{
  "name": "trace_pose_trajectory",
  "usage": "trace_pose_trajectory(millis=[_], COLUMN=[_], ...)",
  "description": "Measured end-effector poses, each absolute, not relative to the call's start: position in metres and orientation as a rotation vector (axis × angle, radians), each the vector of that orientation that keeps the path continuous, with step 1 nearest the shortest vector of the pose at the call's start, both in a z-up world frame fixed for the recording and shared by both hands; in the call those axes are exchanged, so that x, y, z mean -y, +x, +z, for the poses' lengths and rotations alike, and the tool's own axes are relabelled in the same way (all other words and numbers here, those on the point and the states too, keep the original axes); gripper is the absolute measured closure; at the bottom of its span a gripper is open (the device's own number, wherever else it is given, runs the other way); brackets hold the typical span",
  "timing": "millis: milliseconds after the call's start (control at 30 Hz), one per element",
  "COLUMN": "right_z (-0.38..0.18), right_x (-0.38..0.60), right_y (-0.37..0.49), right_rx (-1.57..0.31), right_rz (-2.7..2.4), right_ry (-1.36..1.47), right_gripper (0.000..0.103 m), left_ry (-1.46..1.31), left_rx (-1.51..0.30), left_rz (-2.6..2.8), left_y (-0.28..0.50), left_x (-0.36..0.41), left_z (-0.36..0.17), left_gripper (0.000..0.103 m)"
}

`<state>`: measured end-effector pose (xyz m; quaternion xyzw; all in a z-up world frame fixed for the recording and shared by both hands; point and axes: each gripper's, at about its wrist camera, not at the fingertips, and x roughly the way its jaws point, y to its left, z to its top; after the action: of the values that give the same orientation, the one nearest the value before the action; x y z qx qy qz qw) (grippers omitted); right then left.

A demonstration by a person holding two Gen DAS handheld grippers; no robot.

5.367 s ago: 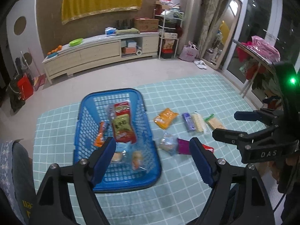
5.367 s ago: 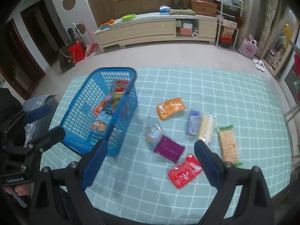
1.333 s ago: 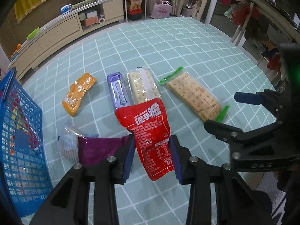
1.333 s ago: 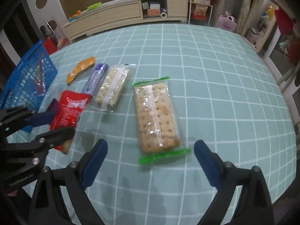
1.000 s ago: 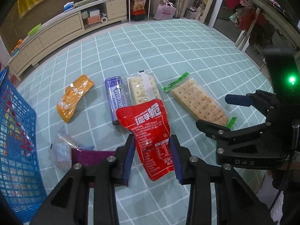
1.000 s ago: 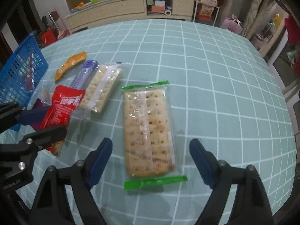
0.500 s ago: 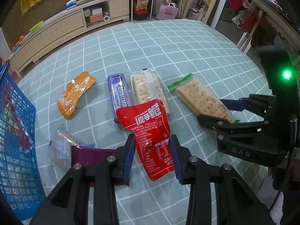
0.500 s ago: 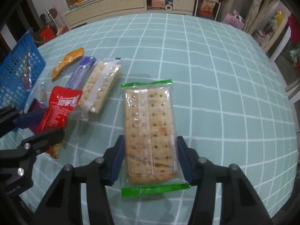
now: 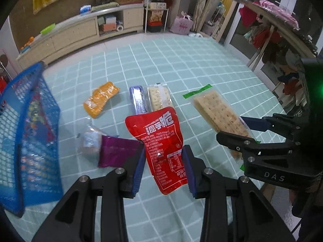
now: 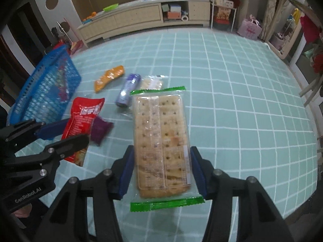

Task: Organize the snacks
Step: 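Grasp the cracker pack with green ends with the right tool while the left tool holds the red pouch, then carry the cracker pack and red sauce pouch over the blue basket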

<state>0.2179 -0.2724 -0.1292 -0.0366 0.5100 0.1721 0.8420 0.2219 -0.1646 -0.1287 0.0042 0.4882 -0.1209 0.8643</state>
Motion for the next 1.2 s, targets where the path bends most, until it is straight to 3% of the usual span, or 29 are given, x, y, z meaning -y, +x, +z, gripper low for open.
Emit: trace_pose_trajectory(millis=[667, 1200], right_z=[-0.043, -0.030], right_x=[0.170, 0.050], right_y=[0.165, 0.156], right_rx=[-0.939, -0.892], right_rz=[0.468, 0.625], right_ry=[-0.145, -0.258], right_gripper=[0.045, 0.045], left_ry=[0.014, -0.039], left_rx=[-0.831, -0.804], left_rz=[-0.161, -0.006], left_y=[0.141, 0.114], left_x=[0.069, -0.062], left_z=[-0.036, -0.017], left_gripper=[0.068, 0.068])
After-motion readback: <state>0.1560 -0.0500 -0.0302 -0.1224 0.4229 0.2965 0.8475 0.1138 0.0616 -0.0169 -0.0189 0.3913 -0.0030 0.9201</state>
